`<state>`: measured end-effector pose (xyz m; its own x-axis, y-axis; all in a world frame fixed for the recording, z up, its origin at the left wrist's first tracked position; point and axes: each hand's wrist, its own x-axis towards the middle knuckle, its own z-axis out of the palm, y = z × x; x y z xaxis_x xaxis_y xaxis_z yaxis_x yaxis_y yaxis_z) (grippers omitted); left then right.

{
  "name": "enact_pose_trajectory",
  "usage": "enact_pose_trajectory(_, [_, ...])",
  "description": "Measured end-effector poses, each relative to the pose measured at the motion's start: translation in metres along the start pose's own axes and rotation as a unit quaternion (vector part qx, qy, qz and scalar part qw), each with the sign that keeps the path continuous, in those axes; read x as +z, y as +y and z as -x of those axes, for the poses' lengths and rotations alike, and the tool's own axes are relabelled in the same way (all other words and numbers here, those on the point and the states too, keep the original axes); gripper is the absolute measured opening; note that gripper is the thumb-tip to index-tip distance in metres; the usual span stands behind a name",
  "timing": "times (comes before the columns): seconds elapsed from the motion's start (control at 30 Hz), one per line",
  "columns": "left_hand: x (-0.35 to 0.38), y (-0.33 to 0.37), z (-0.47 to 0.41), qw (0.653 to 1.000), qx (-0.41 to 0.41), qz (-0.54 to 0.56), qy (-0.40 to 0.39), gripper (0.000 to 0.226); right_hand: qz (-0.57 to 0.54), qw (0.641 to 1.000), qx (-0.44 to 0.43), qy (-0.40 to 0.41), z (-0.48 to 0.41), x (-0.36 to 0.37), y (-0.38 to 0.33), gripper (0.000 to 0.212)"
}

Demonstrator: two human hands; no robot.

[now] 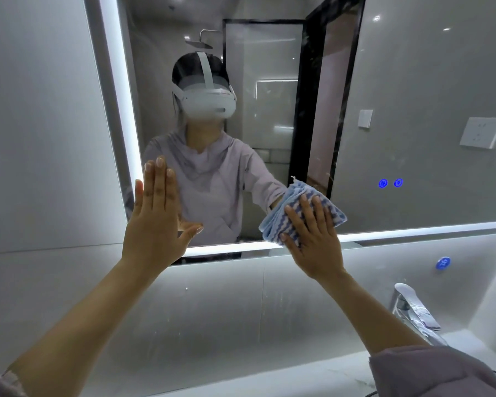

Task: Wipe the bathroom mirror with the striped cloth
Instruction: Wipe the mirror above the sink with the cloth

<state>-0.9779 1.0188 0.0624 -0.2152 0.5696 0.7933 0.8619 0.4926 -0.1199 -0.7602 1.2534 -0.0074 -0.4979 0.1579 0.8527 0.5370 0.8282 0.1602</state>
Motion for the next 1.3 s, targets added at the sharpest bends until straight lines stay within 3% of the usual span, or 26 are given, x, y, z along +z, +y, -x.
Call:
enact_pose_trajectory(0.17, [-0.001,0.001,-0.001,1.000,-0.002,-0.003,0.000,0.111,0.015,0.999,0.027,-0.017,0.009,-0.008,0.034,0.062])
enact_pose_trajectory(0.3, [-0.002,0.002,-0.001,1.000,-0.003,-0.002,-0.001,0.112,-0.005,0.990,0.141,-0.023,0.019,-0.016,0.048,0.061])
enact_pose_trajectory(0.63, [-0.003,0.003,0.000,1.000,-0.010,-0.002,-0.002,0.113,-0.092,0.962,0.258,-0.020,0.010,-0.011,0.008,0.067])
enact_pose_trajectory(1.1, [-0.011,0.008,0.000,1.000,-0.015,-0.011,-0.019,0.115,-0.093,0.994,0.050,-0.019,-0.003,0.018,-0.105,0.064])
enact_pose_trajectory(1.3, [-0.011,0.009,0.000,1.000,-0.012,-0.003,-0.017,0.112,-0.049,0.999,0.016,-0.017,-0.005,0.021,-0.115,0.067])
